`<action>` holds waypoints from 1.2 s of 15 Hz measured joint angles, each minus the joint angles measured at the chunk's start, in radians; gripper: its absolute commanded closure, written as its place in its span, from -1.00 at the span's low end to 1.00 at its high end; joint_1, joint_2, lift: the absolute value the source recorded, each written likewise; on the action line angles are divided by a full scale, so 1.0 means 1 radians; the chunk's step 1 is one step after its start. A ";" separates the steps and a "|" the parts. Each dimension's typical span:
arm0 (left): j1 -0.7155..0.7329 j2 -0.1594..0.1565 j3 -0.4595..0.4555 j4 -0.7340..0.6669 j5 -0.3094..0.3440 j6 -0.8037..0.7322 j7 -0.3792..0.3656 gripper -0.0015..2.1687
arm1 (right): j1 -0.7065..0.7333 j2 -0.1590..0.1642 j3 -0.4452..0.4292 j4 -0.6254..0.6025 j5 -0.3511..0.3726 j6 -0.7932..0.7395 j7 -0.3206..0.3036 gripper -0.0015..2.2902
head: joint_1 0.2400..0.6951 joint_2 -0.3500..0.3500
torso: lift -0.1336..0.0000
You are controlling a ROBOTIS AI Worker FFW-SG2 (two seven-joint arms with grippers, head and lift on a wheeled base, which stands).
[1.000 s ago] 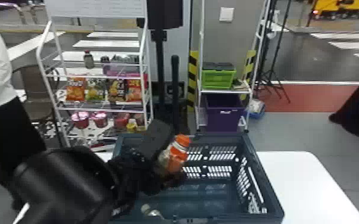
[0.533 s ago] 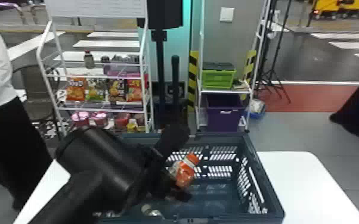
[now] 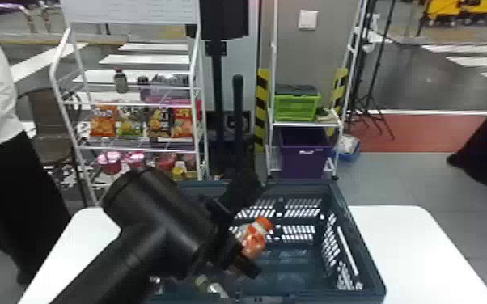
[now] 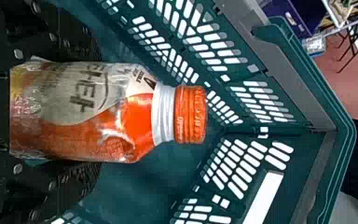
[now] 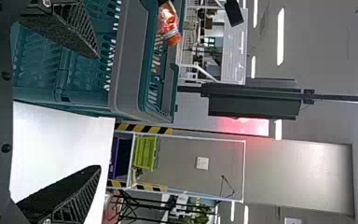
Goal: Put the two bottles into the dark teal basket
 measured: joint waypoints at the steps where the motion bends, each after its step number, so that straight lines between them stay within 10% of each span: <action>1: 0.000 0.002 0.000 -0.003 -0.003 0.000 0.011 -0.98 | -0.002 0.000 0.001 0.000 0.000 0.001 0.000 -0.97 | 0.14 0.00 | 1.00; 6: 0.055 0.049 0.050 -0.092 0.007 -0.080 0.180 -0.97 | -0.006 0.000 -0.003 0.003 -0.003 0.007 0.000 -0.97 | 0.14 0.00 | 1.00; 18: 0.706 0.187 0.589 -0.731 0.258 -0.319 0.443 -0.93 | -0.012 0.000 -0.010 -0.034 -0.013 0.055 0.011 -0.97 | 0.14 0.00 | 1.00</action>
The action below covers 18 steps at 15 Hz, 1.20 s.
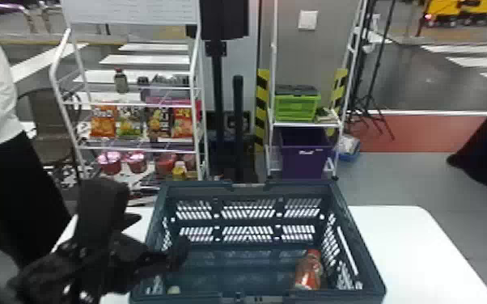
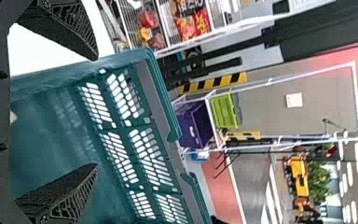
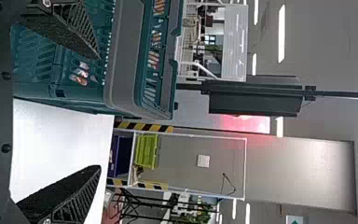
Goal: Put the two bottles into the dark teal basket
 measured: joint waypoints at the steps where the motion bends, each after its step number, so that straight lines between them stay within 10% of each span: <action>1: 0.070 0.000 0.035 -0.042 0.000 -0.032 0.010 -0.93 | -0.005 0.000 -0.004 -0.002 -0.006 0.008 0.012 -0.97 | 0.14 0.00 | 1.00; 8: 0.495 -0.037 0.102 0.051 -0.065 -0.795 0.134 -0.93 | -0.010 0.000 -0.011 -0.070 -0.016 0.109 0.054 -0.97 | 0.14 0.00 | 1.00; 18: 0.774 -0.154 0.052 0.284 -0.113 -1.427 0.235 -0.93 | 0.031 0.000 0.006 -0.135 -0.029 0.200 0.053 -0.97 | 0.14 0.00 | 1.00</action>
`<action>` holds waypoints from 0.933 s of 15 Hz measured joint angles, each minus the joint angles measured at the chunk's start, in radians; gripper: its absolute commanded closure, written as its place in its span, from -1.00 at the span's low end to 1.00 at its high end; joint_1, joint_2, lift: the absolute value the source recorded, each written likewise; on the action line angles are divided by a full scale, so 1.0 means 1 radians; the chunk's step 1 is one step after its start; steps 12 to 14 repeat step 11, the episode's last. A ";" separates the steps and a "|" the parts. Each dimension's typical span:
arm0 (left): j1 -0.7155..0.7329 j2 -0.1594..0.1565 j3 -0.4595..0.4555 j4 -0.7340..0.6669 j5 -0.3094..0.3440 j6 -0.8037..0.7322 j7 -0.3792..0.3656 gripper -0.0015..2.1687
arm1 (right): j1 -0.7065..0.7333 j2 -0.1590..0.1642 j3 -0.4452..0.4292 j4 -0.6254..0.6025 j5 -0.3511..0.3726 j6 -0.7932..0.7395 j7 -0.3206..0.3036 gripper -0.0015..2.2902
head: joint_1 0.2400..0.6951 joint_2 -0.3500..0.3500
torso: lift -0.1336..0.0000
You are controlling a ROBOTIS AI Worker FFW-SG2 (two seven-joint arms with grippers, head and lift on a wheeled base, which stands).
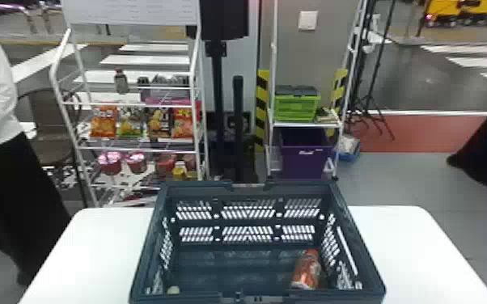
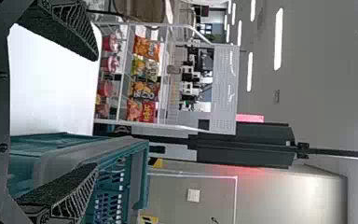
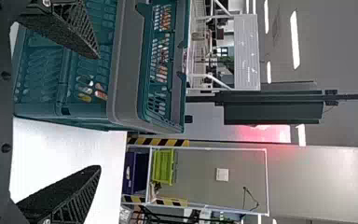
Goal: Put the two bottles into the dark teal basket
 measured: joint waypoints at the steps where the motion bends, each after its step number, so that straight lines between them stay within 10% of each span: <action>1: 0.000 -0.001 -0.010 0.019 -0.001 -0.004 0.008 -0.93 | 0.000 0.000 0.004 -0.002 0.002 0.003 0.000 -0.97 | 0.14 0.00 | 1.00; 14: -0.009 -0.008 -0.025 0.048 -0.008 -0.004 0.017 -0.93 | 0.002 0.000 0.009 -0.036 0.007 0.070 0.000 -0.97 | 0.14 0.00 | 1.00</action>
